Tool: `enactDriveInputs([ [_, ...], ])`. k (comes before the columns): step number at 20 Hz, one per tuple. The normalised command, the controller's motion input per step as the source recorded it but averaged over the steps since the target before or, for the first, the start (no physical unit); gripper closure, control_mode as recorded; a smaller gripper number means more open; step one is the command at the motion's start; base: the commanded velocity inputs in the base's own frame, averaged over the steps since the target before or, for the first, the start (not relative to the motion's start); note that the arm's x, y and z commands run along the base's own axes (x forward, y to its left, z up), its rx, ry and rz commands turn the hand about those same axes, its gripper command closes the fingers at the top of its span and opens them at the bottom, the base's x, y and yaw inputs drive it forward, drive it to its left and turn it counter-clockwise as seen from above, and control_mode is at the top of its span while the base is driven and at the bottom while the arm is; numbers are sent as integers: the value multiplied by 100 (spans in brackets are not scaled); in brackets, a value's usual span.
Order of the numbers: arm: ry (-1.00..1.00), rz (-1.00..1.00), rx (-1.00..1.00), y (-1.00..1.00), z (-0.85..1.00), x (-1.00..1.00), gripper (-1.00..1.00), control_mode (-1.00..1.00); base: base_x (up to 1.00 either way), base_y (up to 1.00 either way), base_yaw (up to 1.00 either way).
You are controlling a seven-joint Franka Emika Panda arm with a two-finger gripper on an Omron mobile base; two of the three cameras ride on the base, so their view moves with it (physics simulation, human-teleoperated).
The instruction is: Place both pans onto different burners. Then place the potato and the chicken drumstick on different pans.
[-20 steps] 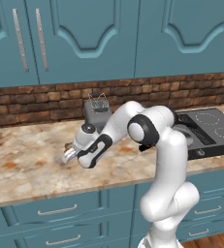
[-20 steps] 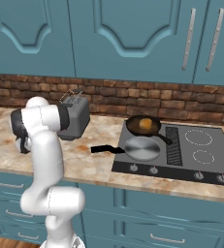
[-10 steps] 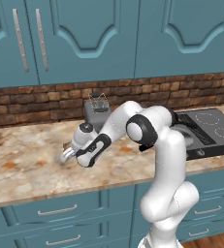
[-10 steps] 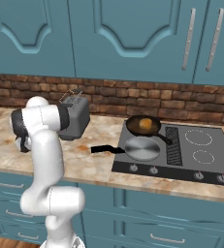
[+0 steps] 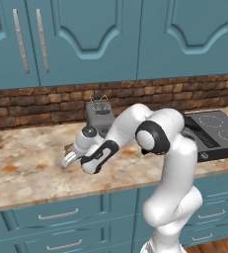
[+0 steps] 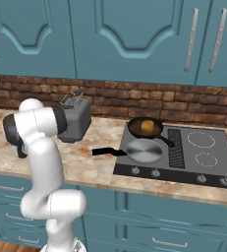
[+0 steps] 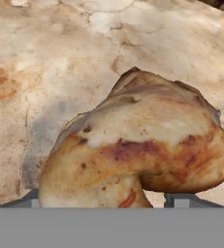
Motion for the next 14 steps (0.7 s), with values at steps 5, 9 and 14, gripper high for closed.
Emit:
enactDriveInputs([
  [5, -6, -5, 0, -4, 32, -43, 100, -100, 0, 0, 0],
  [9, -5, -14, 0, -11, 26, -44, 100, -100, 0, 0, 0],
  [14, -8, -19, 0, -16, 41, -47, 100, -100, 0, 0, 0],
])
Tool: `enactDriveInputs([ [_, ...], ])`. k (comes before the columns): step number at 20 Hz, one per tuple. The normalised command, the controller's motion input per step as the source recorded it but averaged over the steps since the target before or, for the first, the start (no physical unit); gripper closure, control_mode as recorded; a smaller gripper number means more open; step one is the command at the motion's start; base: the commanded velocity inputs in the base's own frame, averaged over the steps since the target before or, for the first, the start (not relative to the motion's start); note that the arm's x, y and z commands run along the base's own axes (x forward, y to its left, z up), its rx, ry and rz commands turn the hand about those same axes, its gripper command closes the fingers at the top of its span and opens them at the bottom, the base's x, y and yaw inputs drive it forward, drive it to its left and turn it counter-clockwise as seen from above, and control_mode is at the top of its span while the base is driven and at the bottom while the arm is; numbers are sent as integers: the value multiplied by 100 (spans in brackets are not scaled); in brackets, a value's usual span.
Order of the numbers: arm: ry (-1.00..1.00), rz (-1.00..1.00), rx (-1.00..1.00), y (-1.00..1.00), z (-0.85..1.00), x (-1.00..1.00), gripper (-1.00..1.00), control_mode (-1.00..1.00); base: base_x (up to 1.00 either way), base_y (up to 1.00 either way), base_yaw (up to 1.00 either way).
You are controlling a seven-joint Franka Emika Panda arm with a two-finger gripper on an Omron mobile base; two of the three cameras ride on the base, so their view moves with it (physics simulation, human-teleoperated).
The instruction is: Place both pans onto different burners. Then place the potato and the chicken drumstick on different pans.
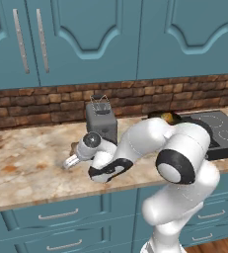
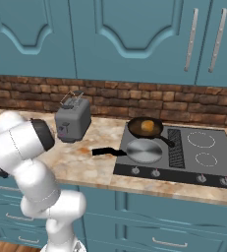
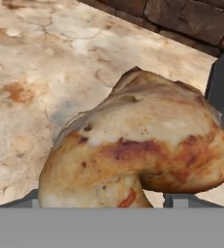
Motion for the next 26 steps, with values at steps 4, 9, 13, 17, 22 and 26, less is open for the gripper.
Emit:
enactDriveInputs([
  [4, -7, -20, 0, -19, 41, -46, 100, -100, 0, 0, 0],
  [9, -4, -21, 1, -32, 43, -30, 100, -100, 0, 0, 0],
  [13, -2, -18, 6, -50, 48, -6, 100, -100, 0, 0, 0],
  [17, 0, -15, 12, -52, 33, 0, 100, -100, 0, 0, 0],
  [22, 4, -12, 12, -53, 16, 0, 100, -100, 0, 0, 0],
  [26, 9, -12, 7, -52, 0, 0, 100, -100, 0, 0, 0],
])
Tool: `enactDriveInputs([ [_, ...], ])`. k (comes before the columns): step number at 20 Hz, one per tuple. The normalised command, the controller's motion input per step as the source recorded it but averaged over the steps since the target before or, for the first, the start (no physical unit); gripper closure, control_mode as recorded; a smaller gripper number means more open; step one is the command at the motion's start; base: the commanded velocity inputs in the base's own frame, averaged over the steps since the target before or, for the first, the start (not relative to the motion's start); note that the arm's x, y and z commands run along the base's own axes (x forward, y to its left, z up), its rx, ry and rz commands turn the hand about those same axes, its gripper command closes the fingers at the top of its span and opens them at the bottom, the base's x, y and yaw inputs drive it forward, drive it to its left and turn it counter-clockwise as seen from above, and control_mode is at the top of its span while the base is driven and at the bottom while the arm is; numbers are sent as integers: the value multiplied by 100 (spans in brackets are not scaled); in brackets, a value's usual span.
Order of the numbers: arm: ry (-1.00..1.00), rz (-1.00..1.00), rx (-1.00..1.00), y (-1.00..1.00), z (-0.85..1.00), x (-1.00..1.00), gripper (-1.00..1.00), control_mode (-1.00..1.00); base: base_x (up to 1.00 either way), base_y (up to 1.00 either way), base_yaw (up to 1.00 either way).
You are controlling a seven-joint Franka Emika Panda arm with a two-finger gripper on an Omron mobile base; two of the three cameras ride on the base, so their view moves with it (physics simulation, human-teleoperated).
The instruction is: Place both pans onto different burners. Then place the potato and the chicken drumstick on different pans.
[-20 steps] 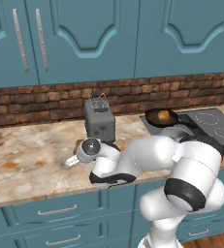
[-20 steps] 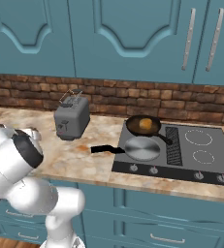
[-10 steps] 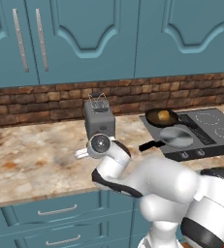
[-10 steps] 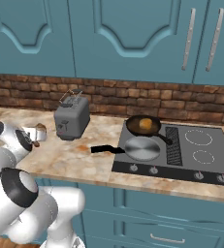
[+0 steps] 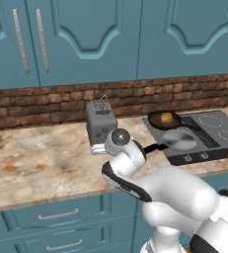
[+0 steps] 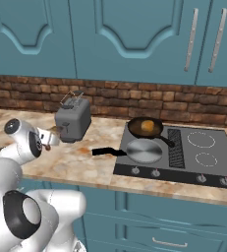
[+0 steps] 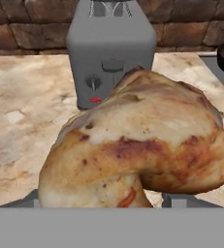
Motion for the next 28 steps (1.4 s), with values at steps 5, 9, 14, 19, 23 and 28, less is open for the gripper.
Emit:
enactDriveInputs([
  [5, 7, -10, 1, -64, 0, 3, 100, -100, 0, 0, 0],
  [9, 4, -5, 0, -70, 0, 6, 100, -100, 0, 0, 0],
  [14, 0, -3, 0, -72, 2, 4, 100, -100, 0, 0, 0],
  [19, 0, -3, 0, -73, 10, 3, 100, -100, 0, 0, 0],
  [23, 0, -2, 0, -71, 4, 6, 100, -100, 0, 0, 0],
  [28, 3, 0, 0, -67, 0, 21, 100, -100, 0, 0, 0],
])
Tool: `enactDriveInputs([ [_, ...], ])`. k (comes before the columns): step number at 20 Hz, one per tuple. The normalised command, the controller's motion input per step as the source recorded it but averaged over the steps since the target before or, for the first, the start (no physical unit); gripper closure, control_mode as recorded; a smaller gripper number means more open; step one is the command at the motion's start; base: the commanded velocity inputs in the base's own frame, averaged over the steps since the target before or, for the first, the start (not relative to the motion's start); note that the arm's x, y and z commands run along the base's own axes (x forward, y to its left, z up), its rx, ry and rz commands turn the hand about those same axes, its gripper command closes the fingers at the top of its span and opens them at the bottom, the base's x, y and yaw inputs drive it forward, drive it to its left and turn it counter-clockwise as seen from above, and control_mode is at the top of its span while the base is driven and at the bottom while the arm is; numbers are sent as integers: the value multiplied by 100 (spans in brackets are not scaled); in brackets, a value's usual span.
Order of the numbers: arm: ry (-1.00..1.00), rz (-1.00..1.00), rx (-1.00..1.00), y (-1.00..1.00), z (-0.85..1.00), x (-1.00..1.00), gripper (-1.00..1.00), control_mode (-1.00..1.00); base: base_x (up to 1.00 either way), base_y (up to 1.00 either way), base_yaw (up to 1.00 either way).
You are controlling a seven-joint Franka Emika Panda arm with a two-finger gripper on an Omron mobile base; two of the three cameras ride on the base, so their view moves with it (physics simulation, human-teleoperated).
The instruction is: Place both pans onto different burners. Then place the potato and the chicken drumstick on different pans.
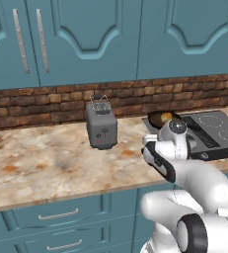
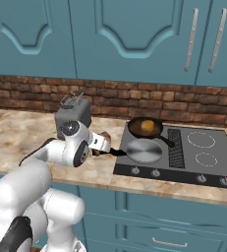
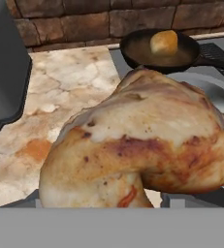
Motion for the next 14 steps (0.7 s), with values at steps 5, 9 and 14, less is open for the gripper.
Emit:
enactDriveInputs([
  [5, 3, 0, 0, -61, 0, 26, 100, -100, 0, 0, 0],
  [9, 5, 0, 0, -54, -5, 34, 100, -100, 0, 0, 0],
  [14, 6, 0, 0, -59, -7, 33, 100, -100, 0, 0, 0],
])
